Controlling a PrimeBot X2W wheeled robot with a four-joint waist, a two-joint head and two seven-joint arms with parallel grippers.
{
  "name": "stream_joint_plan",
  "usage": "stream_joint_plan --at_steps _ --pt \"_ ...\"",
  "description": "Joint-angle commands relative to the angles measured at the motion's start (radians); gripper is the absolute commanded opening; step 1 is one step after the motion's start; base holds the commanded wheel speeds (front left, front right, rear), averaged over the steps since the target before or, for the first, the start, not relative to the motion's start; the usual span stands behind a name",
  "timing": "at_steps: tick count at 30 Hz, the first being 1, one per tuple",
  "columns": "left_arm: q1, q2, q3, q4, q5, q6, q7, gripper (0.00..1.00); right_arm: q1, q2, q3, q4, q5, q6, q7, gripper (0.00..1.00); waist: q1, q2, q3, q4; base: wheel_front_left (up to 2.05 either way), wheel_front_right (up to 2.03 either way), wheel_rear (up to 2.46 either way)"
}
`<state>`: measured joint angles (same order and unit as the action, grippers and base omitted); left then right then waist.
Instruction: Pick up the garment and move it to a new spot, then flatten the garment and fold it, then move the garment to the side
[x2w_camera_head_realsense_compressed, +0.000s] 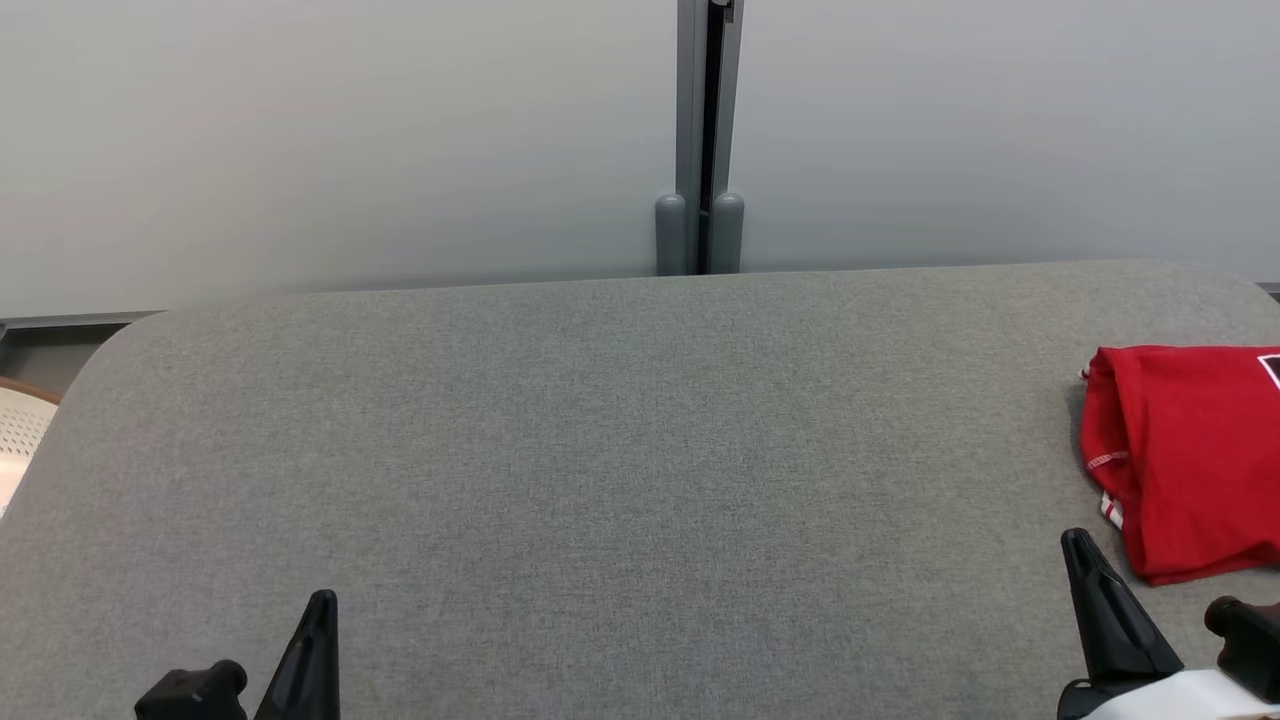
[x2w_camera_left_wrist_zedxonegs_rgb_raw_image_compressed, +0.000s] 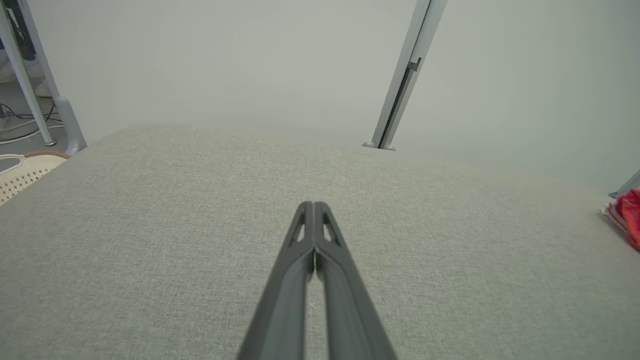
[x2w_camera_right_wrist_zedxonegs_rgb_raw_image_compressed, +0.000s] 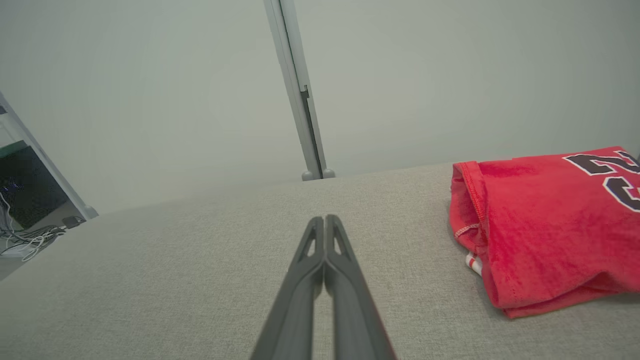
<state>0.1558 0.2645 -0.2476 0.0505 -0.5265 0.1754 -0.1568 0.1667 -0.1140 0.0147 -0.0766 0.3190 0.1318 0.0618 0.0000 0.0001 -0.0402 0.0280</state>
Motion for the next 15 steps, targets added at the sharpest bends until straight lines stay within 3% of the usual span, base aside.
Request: stream_joint_plan --at_steps 1,15 --pt "-0.033 0.002 0.022 -0.005 -0.047 -0.014 0.008 0.0 -0.029 -0.005 -0.005 -0.003 0.056 0.0 -0.001 0.0 0.0 -0.0001 0.001 0.0 0.0 0.0 0.0" --pt "-0.083 -0.033 0.079 0.039 -0.252 -0.072 0.052 0.0 -0.079 0.0 -0.018 0.06 0.301 0.0 0.0 0.0 0.0 -0.0001 0.006 -0.004 0.0 0.0 0.0"
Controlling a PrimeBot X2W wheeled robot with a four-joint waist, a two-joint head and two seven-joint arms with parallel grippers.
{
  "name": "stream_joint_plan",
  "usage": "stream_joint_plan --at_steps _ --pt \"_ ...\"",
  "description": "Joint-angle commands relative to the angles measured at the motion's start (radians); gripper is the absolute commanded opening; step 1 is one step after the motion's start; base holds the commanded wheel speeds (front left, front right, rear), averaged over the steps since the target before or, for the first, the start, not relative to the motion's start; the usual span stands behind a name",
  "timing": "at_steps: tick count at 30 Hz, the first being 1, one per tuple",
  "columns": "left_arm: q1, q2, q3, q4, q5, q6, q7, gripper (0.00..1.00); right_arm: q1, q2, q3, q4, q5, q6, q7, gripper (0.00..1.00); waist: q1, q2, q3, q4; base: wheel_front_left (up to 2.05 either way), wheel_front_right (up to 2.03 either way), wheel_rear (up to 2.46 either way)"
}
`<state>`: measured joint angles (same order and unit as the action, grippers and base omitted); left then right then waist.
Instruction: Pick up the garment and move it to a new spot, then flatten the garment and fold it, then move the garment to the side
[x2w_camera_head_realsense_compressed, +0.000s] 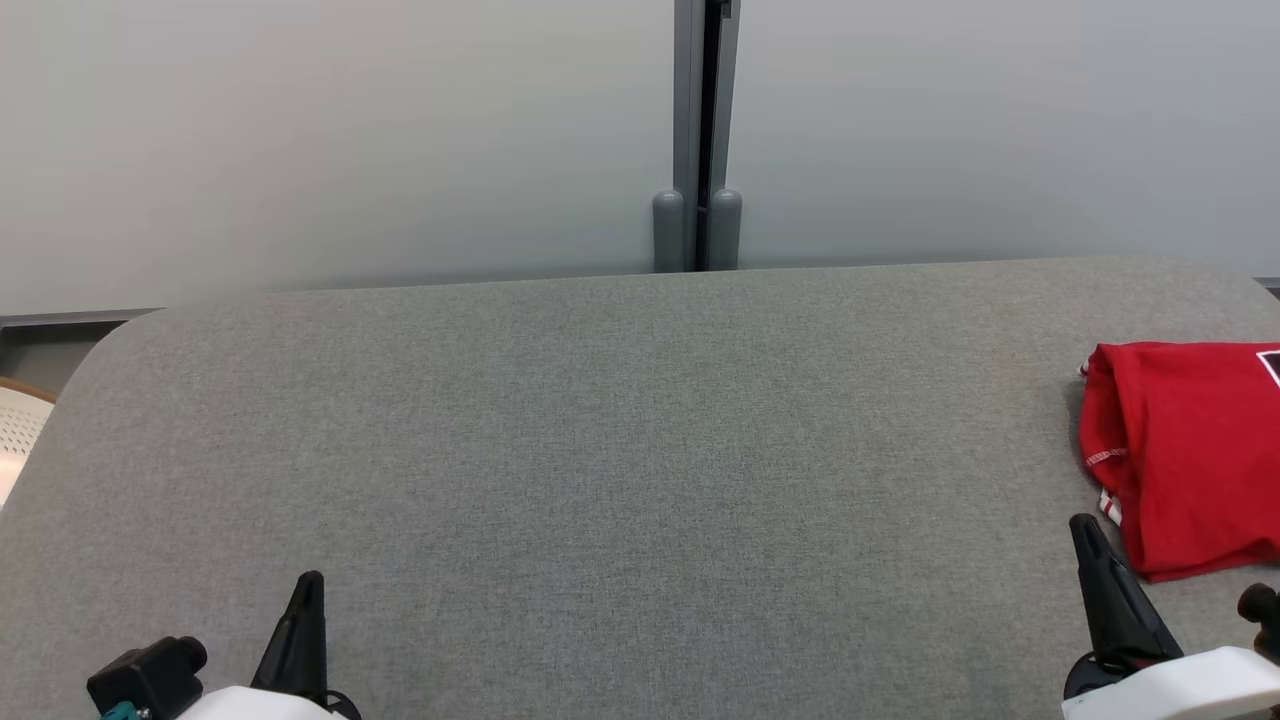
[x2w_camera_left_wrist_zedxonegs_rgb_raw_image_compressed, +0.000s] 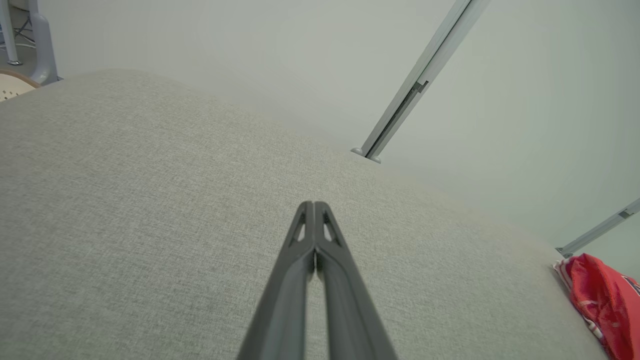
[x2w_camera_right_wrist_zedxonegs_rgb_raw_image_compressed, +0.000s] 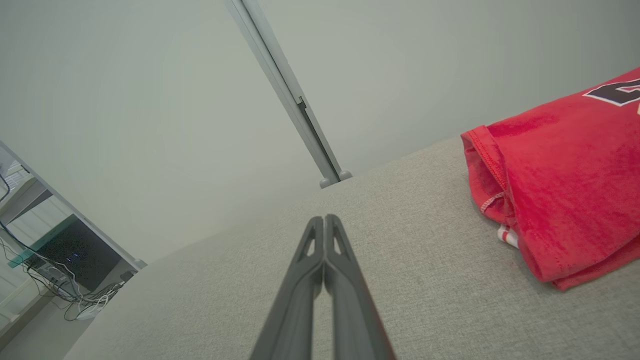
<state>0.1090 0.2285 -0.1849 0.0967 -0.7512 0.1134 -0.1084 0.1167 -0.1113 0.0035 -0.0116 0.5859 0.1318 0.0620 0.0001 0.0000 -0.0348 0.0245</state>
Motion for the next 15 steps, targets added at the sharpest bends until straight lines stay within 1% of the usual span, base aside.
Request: stream_joint_plan --at_steps 1,15 --pt "-0.039 0.001 0.02 -0.004 -0.04 -0.014 0.006 0.0 -0.032 -0.003 -0.008 -0.001 0.05 0.0 0.0 0.0 0.0 0.0 0.001 0.0 0.0 0.0 0.0" --pt "-0.076 -0.028 0.067 0.025 -0.2 -0.058 0.042 0.0 -0.07 0.003 -0.021 0.046 0.24 -0.001 0.004 0.0 0.0 0.0 0.005 -0.003 0.0 0.0 0.0"
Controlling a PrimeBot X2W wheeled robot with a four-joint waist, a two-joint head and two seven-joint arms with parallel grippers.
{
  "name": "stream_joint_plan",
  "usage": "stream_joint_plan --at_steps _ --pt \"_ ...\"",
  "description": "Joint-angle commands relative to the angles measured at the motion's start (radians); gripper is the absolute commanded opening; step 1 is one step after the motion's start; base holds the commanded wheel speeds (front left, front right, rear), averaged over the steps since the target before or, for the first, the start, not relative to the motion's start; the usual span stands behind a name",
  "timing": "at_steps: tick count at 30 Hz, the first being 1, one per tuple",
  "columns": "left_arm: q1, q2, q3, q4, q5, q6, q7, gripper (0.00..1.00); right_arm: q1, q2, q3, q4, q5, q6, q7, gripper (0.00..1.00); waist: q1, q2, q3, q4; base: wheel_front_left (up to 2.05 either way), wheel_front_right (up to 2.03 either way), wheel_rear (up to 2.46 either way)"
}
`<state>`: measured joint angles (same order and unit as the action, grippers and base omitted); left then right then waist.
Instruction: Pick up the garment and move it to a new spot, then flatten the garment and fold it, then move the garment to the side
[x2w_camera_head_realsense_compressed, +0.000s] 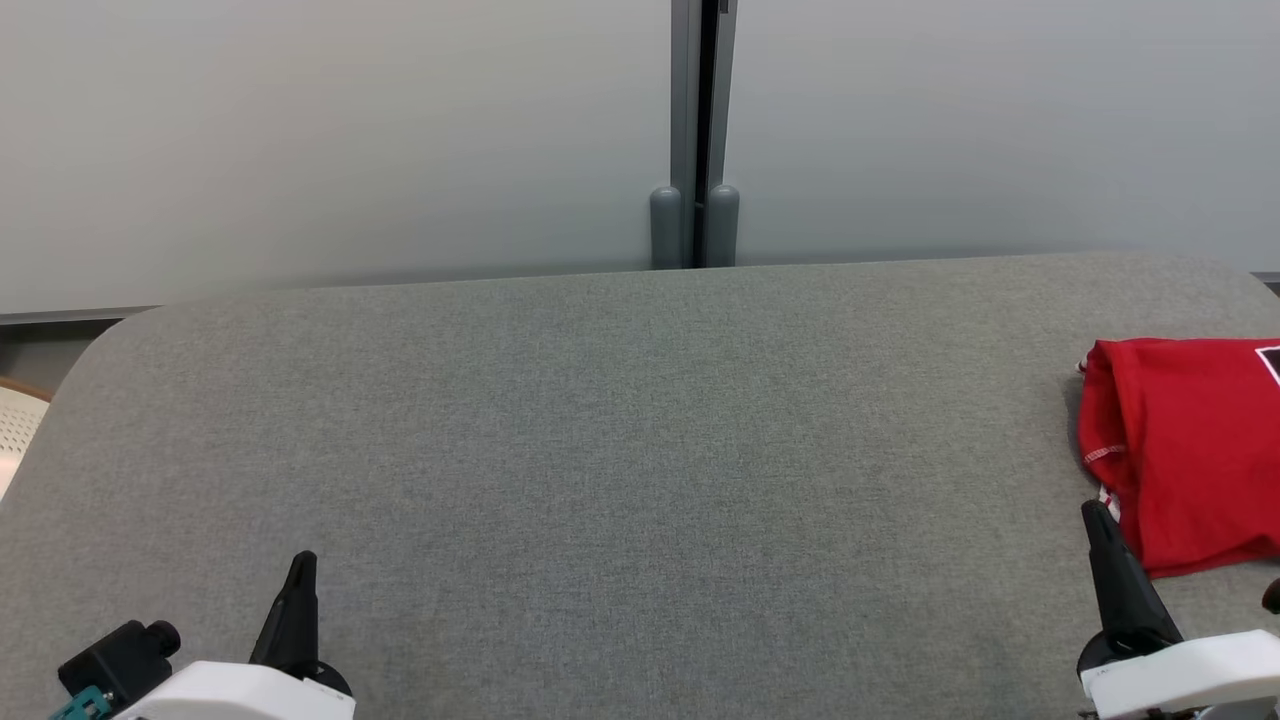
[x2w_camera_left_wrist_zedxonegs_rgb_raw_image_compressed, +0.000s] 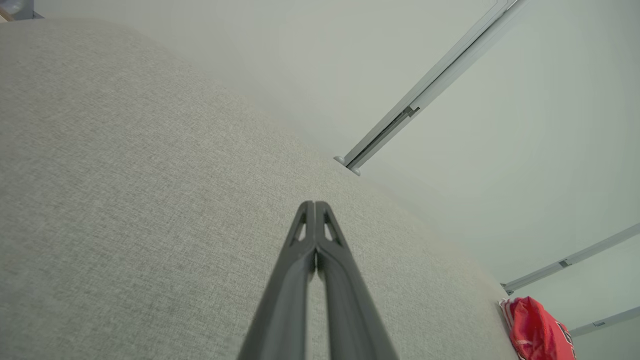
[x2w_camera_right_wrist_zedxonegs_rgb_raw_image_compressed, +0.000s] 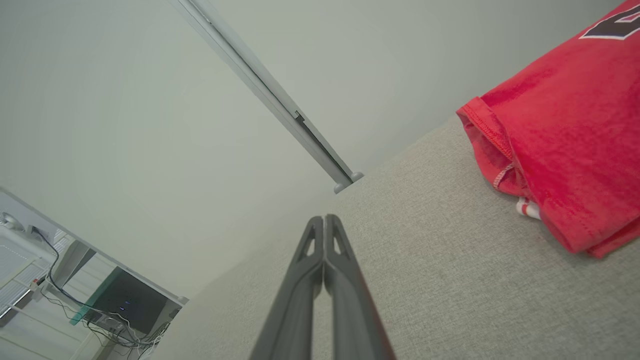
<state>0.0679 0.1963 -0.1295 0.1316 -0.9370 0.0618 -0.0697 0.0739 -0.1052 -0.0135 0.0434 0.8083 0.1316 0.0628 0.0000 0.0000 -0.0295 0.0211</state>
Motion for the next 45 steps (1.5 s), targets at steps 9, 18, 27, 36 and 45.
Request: stream_joint_plan --at_steps 9,18,27,36,45 --pt "-0.056 -0.014 0.042 0.006 -0.112 -0.033 0.026 0.0 -0.05 0.001 -0.013 0.02 0.134 0.0 0.007 0.0 0.0 0.0 0.003 -0.002 0.0 0.0 0.0" --pt "-0.076 -0.031 0.07 0.021 -0.199 -0.058 0.047 0.0 -0.071 0.006 -0.022 0.048 0.239 -0.001 0.009 0.0 0.0 0.0 0.007 -0.004 0.0 0.0 0.0" --pt "-0.094 -0.047 0.096 0.036 -0.281 -0.082 0.068 0.0 -0.09 0.01 -0.031 0.073 0.336 -0.001 0.013 0.0 0.0 0.0 0.01 -0.006 0.0 0.0 0.0" --pt "-0.109 -0.062 0.117 0.049 -0.348 -0.101 0.085 0.0 -0.106 0.015 -0.038 0.093 0.414 -0.001 0.017 0.0 0.0 0.0 0.013 -0.008 0.0 0.0 0.0" --pt "-0.124 -0.076 0.14 0.061 -0.416 -0.119 0.101 0.0 -0.123 0.02 -0.047 0.116 0.496 -0.001 0.02 0.0 0.0 0.0 0.016 -0.01 0.0 0.0 0.0"
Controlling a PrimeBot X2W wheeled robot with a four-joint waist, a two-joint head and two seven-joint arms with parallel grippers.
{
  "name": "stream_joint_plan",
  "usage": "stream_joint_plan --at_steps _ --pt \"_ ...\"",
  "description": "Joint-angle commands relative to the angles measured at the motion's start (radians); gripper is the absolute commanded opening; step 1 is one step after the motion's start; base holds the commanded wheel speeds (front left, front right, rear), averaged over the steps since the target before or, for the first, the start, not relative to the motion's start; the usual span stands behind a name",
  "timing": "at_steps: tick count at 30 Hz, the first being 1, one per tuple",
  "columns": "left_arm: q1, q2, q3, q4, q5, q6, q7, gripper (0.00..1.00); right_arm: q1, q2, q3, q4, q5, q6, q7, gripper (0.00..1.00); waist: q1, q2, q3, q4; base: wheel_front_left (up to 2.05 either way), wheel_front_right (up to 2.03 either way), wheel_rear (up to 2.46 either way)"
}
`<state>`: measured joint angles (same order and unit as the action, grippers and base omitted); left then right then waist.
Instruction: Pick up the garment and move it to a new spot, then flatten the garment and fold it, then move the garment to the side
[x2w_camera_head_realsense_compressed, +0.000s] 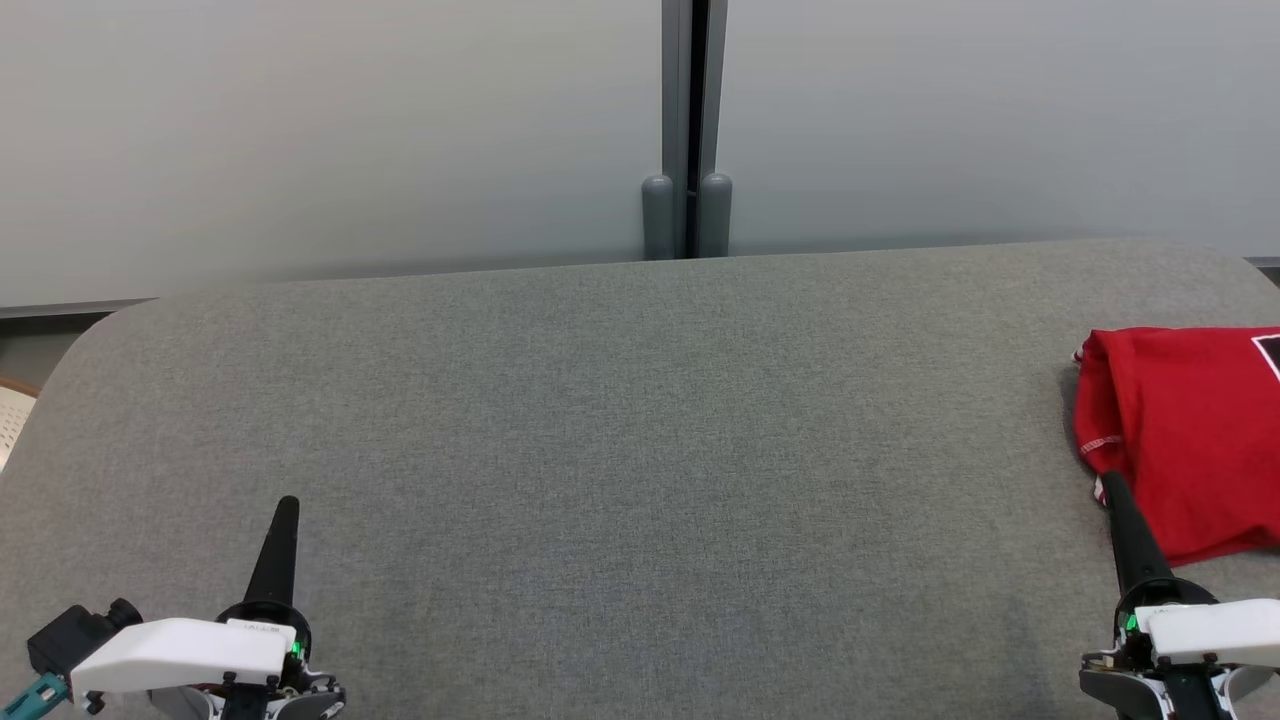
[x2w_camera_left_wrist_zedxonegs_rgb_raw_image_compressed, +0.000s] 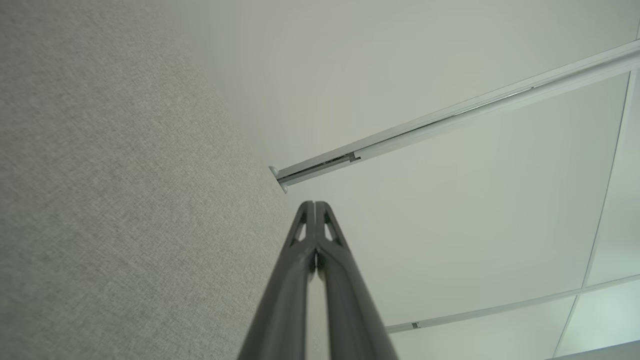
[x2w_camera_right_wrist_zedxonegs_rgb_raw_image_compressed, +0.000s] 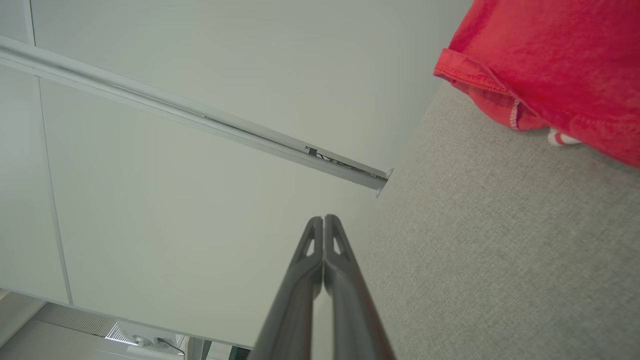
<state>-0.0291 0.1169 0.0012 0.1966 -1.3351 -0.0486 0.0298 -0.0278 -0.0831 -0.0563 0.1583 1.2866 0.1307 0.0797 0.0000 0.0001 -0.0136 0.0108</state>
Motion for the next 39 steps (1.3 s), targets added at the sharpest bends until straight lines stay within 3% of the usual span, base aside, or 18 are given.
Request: stream_joint_plan --at_steps 1,39 --pt "-0.029 0.002 0.012 -0.002 -0.024 -0.011 0.004 0.0 -0.022 -0.002 -0.005 0.003 0.026 0.0 0.003 0.0 0.0 -0.0001 0.001 0.0 0.0 0.0 0.0" --pt "-0.081 -0.051 0.094 0.044 -0.262 -0.078 0.068 0.0 -0.08 0.017 -0.037 0.078 0.308 0.0 0.019 0.0 0.0 -0.0001 0.014 -0.009 0.0 0.0 0.0"
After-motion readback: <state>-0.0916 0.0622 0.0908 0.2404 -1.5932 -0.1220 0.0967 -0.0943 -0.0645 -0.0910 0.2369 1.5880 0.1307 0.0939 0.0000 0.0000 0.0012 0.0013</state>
